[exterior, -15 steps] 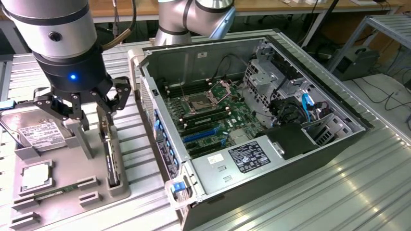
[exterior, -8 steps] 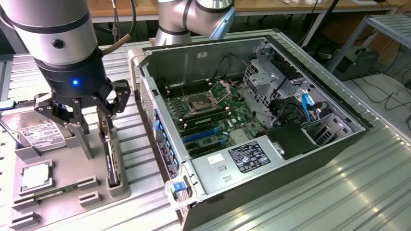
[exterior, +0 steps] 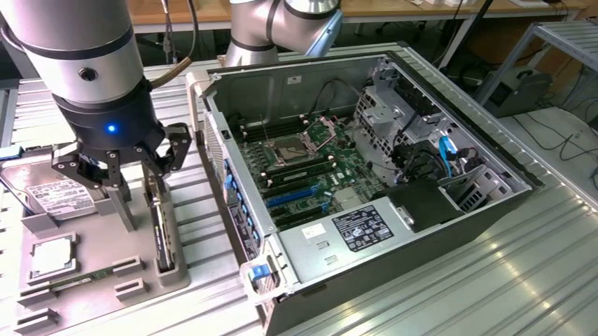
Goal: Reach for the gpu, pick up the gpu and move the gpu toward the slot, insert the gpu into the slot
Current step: 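Pick up the gpu and move the gpu toward the slot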
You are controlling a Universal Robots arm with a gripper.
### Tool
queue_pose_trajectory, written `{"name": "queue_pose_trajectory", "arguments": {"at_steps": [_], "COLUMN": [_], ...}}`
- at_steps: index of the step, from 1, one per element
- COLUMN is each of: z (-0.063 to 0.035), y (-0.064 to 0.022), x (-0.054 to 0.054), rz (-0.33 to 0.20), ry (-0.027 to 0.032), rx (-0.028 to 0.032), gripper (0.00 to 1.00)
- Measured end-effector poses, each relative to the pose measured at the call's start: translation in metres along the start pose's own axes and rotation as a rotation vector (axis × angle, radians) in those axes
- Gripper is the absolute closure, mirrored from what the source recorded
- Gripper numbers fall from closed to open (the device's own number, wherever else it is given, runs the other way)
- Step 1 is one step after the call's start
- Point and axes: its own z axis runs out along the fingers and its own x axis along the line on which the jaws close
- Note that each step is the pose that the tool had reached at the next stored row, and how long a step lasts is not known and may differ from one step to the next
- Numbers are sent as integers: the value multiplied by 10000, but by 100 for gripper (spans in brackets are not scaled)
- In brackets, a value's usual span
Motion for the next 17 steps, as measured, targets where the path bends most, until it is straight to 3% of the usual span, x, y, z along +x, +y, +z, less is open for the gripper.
{"name": "queue_pose_trajectory", "arguments": {"at_steps": [5, 7, 8, 17], "z": [67, 75, 84, 174], "y": [-5, -12, -13, -22], "x": [0, 1, 1, 2], "rz": [-2, -2, -3, -403], "ry": [4, 7, 6, 37], "rx": [76, 215, 255, 257], "gripper": [52, 52, 52, 52]}}
